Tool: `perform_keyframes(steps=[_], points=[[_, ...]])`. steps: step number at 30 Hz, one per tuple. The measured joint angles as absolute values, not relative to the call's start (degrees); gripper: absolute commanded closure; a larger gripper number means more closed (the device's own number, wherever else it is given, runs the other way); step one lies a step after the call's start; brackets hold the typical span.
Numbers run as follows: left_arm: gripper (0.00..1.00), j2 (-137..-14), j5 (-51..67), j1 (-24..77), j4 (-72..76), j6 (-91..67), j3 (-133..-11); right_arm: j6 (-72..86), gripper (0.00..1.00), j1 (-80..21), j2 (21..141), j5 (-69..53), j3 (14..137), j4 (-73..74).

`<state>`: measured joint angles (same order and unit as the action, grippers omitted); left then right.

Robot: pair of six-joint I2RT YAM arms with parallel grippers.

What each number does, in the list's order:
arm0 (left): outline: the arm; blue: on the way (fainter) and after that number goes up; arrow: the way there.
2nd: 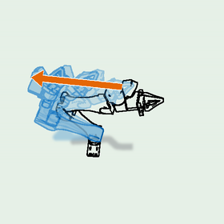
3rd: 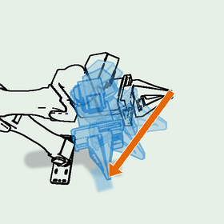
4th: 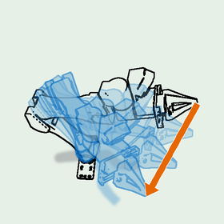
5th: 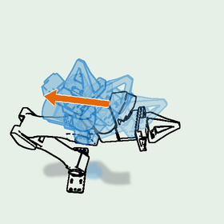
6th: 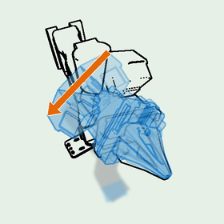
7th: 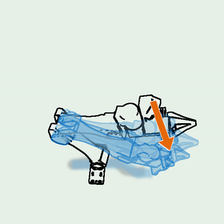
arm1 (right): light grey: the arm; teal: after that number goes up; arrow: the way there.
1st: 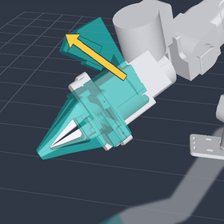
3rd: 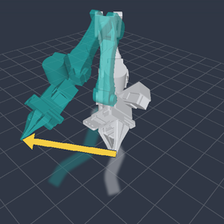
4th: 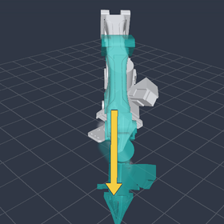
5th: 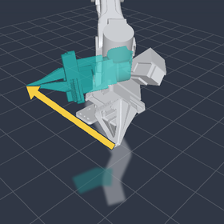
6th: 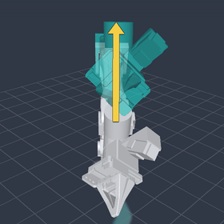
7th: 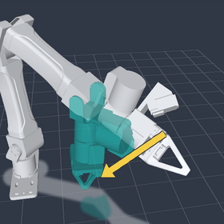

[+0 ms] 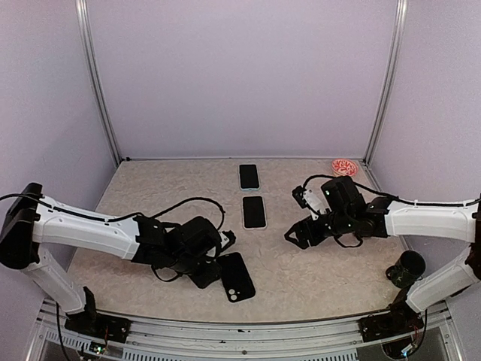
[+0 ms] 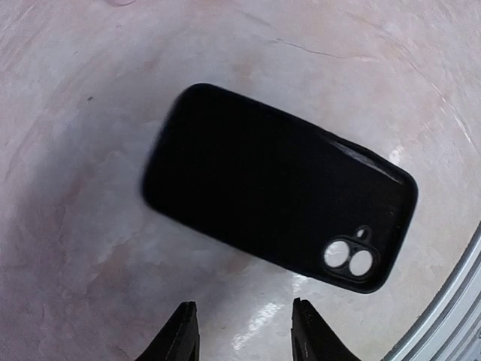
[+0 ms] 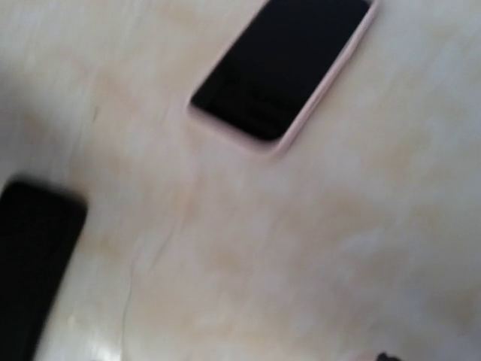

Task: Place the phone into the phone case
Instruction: Place the phone case at the center of the board, then adjust the phone case at the center of the board.

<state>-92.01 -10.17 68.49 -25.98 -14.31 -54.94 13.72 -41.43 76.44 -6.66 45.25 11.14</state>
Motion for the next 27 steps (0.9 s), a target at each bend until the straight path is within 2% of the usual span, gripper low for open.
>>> perform_keyframes(steps=[4, 8, 15, 20, 27], points=[[0.59, -85.1, -6.42, 61.01, -20.84, -19.84, -47.7, 13.8, 0.28, -43.22, 77.17, -10.46, 42.96, 11.73], [0.63, -84.03, -4.8, 57.69, -19.0, -23.59, -46.19, 13.61, 0.35, -45.52, 78.15, -12.88, 42.87, 12.29], [0.71, -92.82, -4.93, 57.45, -18.55, -27.33, -48.9, 13.19, 0.49, -48.29, 79.24, -14.57, 42.87, 12.8], [0.72, -97.3, -5.3, 57.45, -18.06, -28.58, -50.98, 12.49, 0.61, -50.09, 80.38, -15.03, 42.87, 13.52], [0.72, -102.35, -5.23, 57.3, -17.45, -28.58, -56.47, 11.62, 0.64, -52.9, 83.74, -15.7, 42.87, 13.67]])
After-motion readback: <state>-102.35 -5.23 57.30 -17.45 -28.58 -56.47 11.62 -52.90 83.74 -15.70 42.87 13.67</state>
